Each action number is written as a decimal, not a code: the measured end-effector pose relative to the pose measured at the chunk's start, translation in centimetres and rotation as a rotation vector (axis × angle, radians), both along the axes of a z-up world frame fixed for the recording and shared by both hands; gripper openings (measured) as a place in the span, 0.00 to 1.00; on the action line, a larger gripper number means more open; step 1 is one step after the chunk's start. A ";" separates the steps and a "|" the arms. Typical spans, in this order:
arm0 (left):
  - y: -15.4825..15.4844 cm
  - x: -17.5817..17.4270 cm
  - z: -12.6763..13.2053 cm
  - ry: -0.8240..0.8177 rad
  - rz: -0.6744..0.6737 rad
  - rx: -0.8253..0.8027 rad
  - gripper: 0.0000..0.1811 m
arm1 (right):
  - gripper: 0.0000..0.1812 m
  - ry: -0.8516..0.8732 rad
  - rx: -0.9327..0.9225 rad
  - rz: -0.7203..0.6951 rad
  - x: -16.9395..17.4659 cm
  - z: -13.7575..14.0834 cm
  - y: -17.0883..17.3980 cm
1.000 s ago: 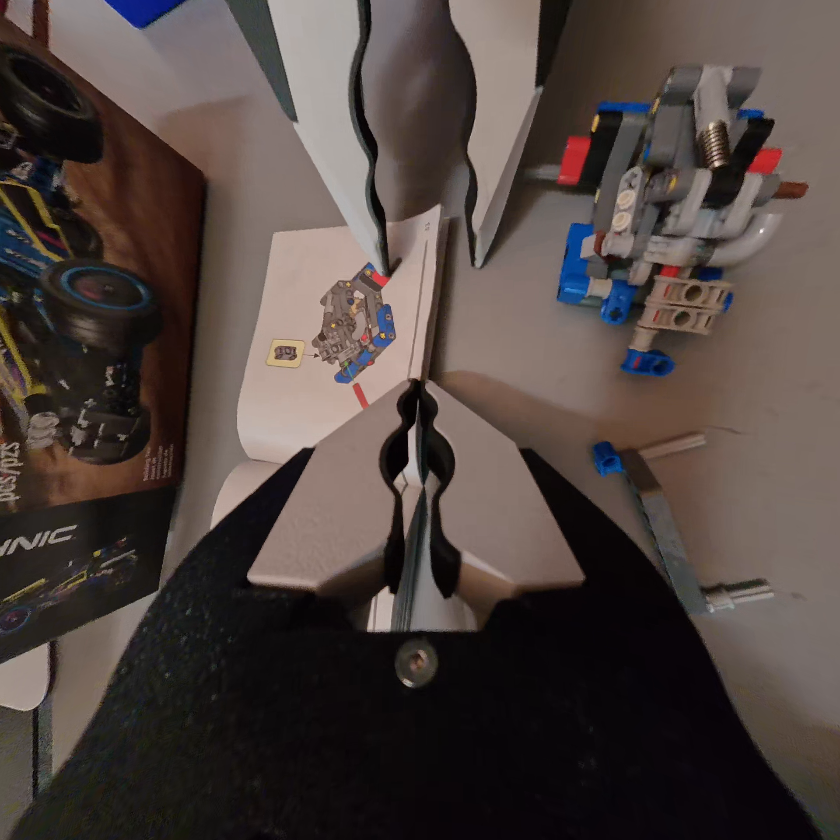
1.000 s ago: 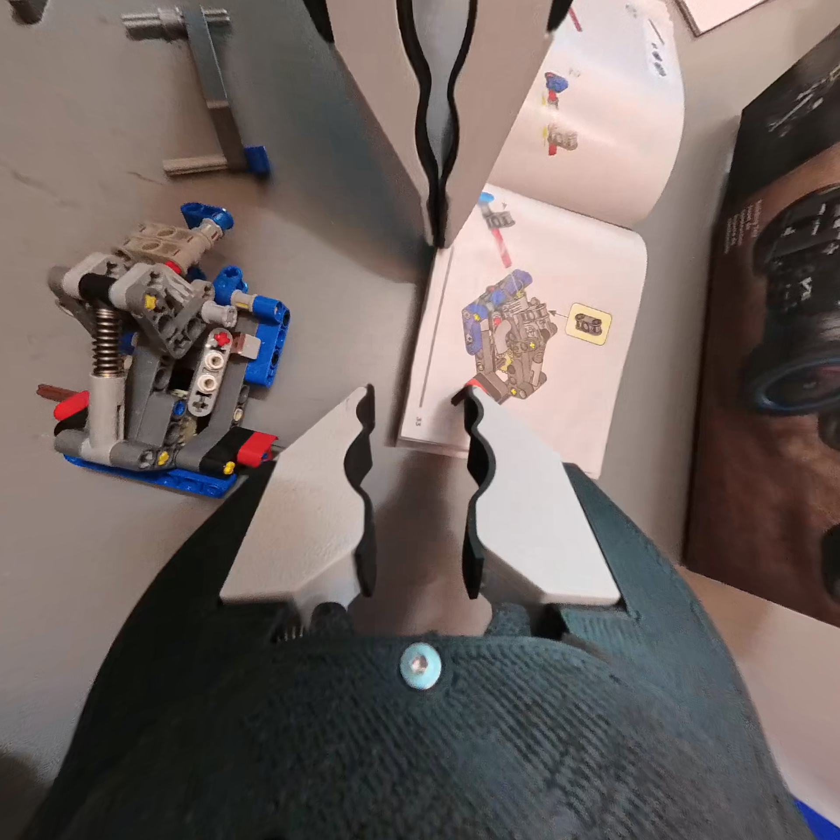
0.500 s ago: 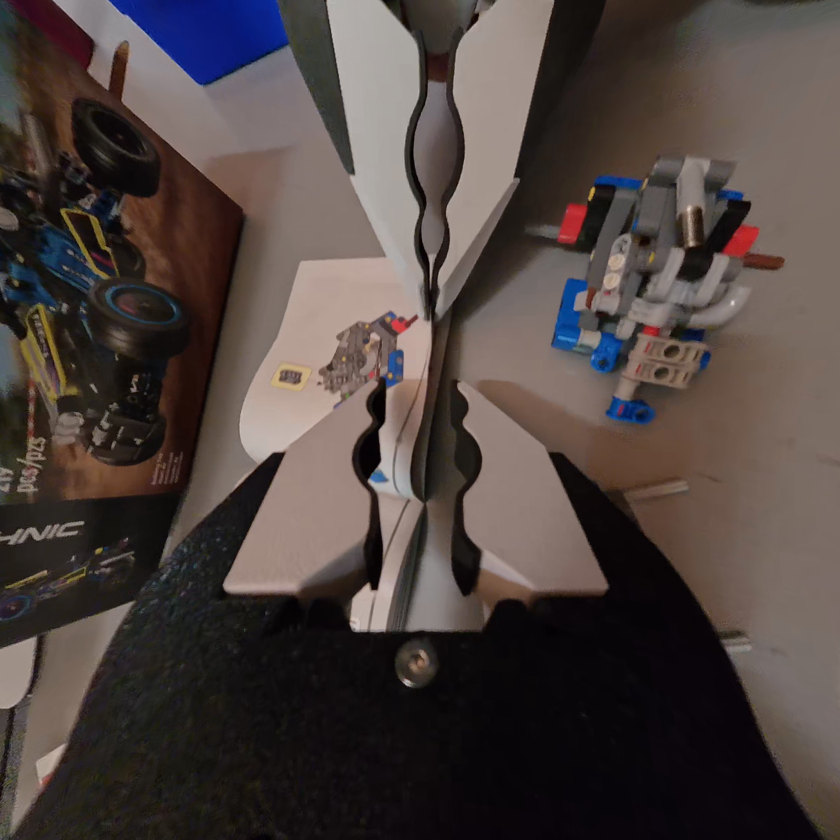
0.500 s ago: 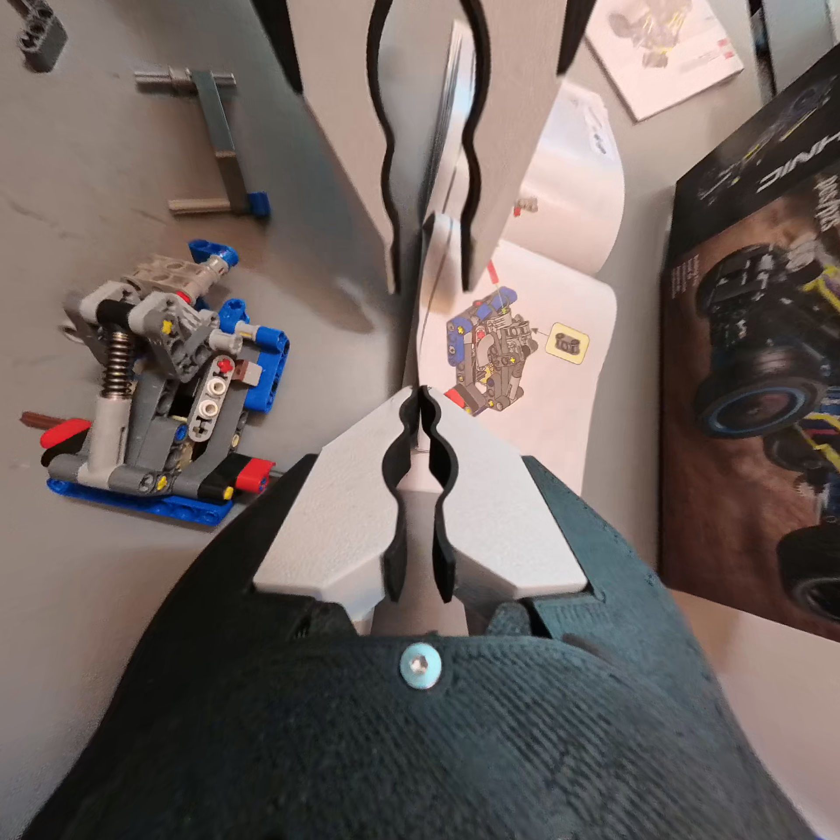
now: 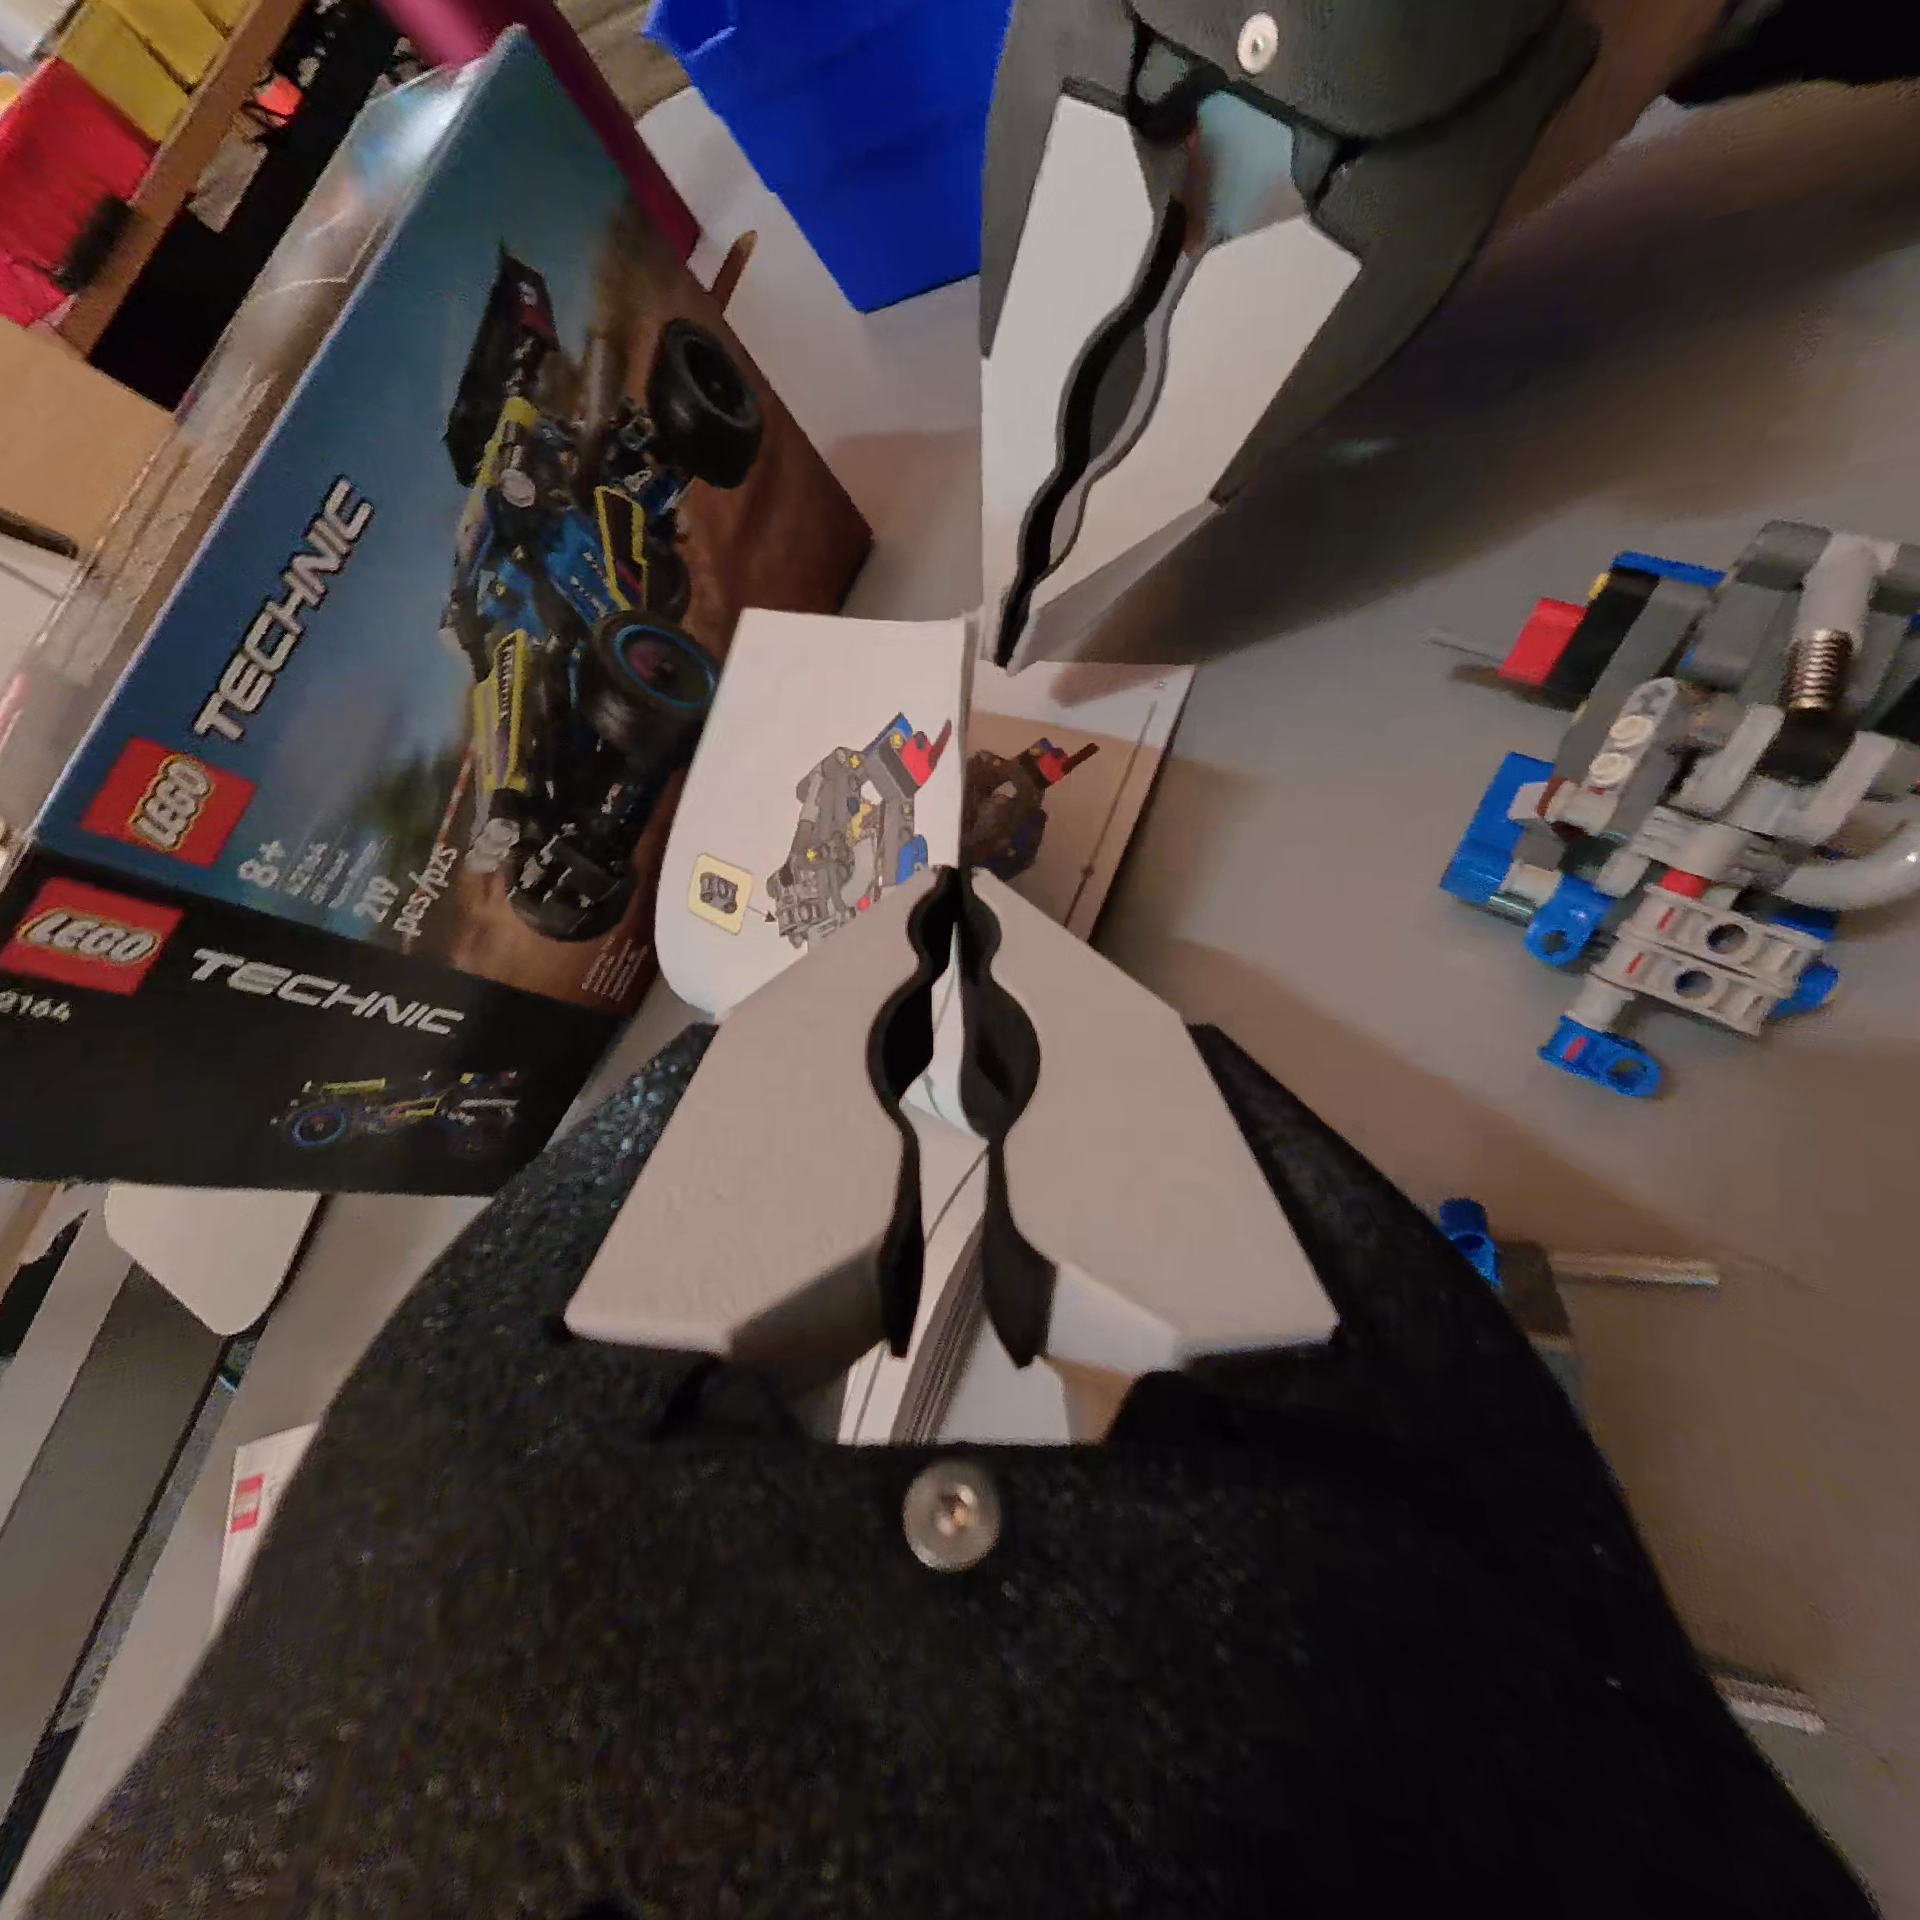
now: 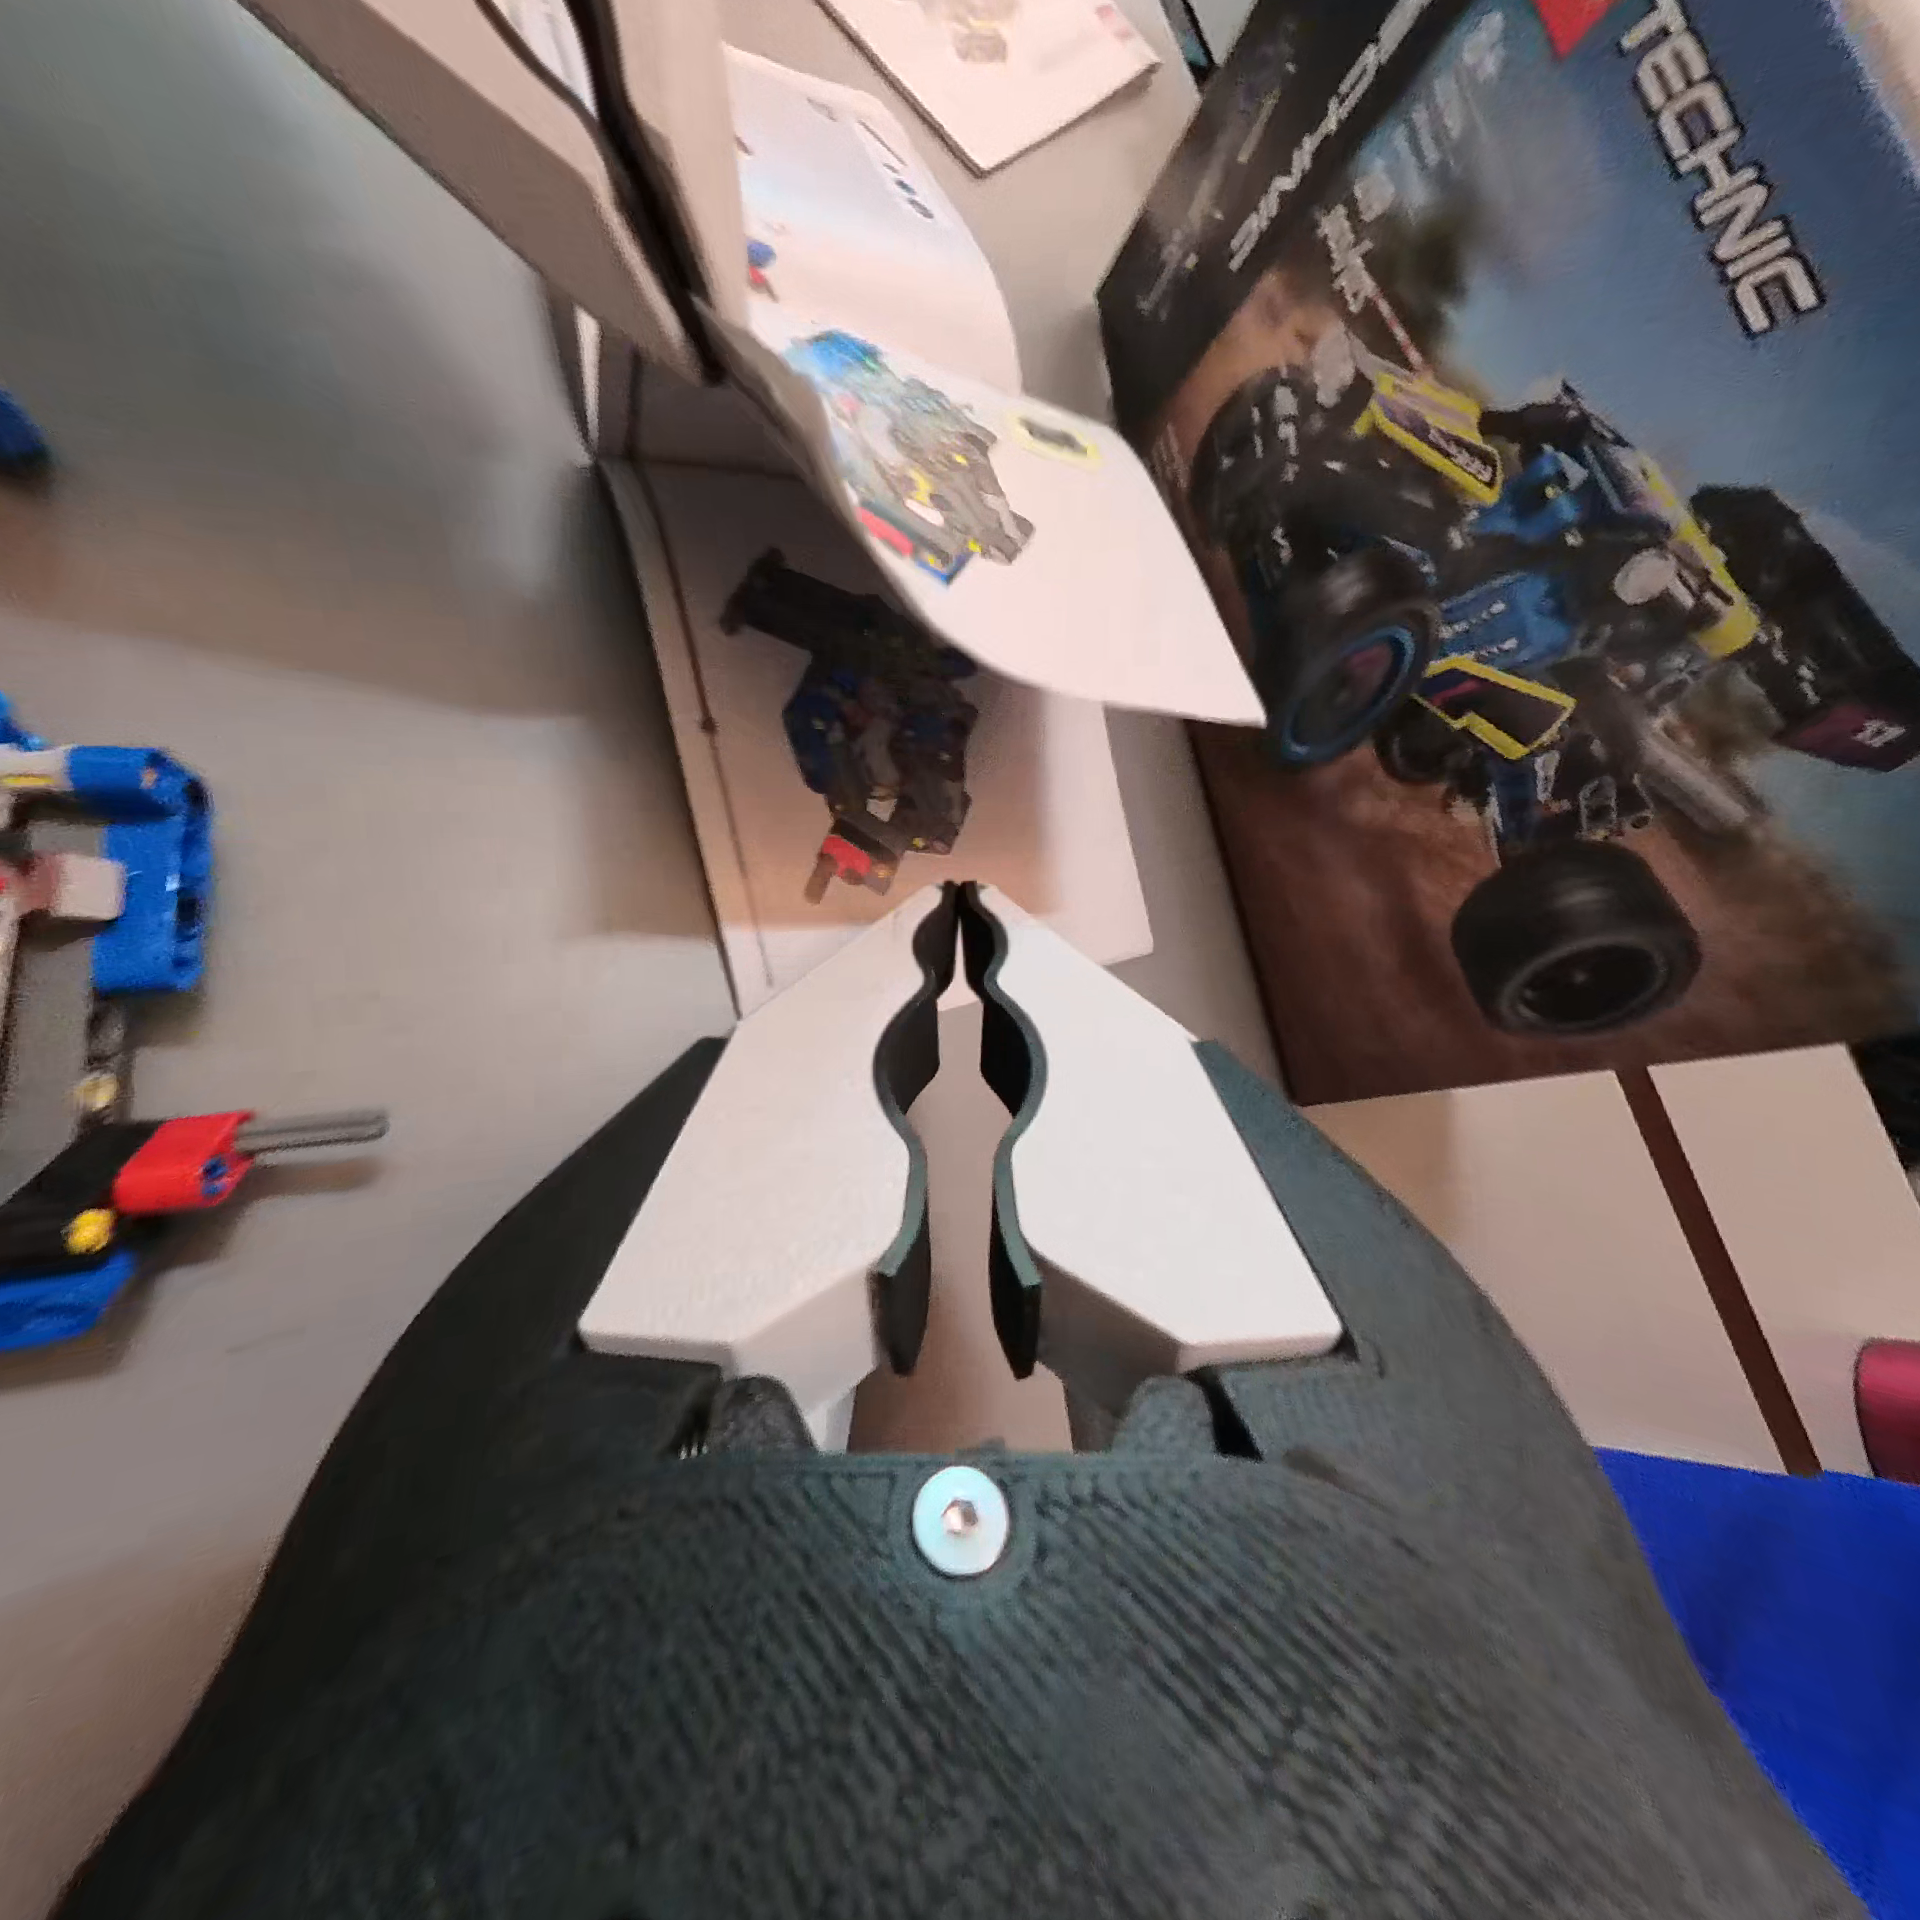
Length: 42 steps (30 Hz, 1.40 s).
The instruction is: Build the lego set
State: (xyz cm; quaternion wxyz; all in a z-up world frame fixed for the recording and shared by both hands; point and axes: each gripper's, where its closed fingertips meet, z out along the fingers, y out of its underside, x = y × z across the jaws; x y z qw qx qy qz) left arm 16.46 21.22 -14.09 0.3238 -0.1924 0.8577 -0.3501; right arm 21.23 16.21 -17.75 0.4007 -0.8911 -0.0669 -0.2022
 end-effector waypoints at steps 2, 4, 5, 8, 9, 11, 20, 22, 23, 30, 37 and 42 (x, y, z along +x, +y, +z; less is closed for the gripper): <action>0.2 0.0 0.2 -0.005 0.008 -0.016 0.00 | 0.00 0.000 0.005 -0.001 0.1 -0.3 0.3; 0.5 0.2 0.6 -0.019 0.036 -0.043 0.00 | 0.00 0.003 0.038 0.035 -0.4 -0.4 1.0; 0.7 0.2 0.9 -0.027 0.046 -0.065 0.00 | 0.00 0.007 0.054 0.057 -0.8 -0.5 1.3; 1.8 0.3 2.0 -0.062 0.107 -0.122 0.00 | 0.00 0.000 -0.008 0.107 -1.6 -1.8 1.5; 2.4 0.4 2.2 -0.070 0.135 -0.137 0.00 | 0.00 -0.004 -0.034 0.116 -1.7 -2.2 1.3; 3.6 0.3 2.4 -0.079 0.192 -0.173 0.00 | 0.00 -0.021 -0.049 0.120 -1.8 -2.3 1.1; 8.8 -0.9 -0.7 0.076 0.334 -0.294 0.00 | 0.00 -0.020 -0.099 0.165 -2.6 -2.3 0.3; 9.0 -1.3 -1.6 0.131 0.344 -0.331 0.00 | 0.00 -0.001 -0.094 0.179 -3.0 -2.3 0.2; 9.1 -1.5 -2.1 0.147 0.347 -0.333 0.00 | 0.00 0.009 -0.093 0.189 -3.2 -2.3 0.0; 9.2 -2.9 -3.6 0.212 0.338 -0.348 0.00 | 0.00 0.057 -0.059 0.227 -4.8 -2.2 -1.1; 9.2 -2.9 -4.3 0.222 0.346 -0.291 0.02 | 0.00 0.056 -0.054 0.246 -5.3 -2.2 -1.6; 9.2 -2.9 -4.7 0.193 0.355 -0.216 0.01 | 0.00 0.056 -0.038 0.249 -5.4 -2.2 -1.5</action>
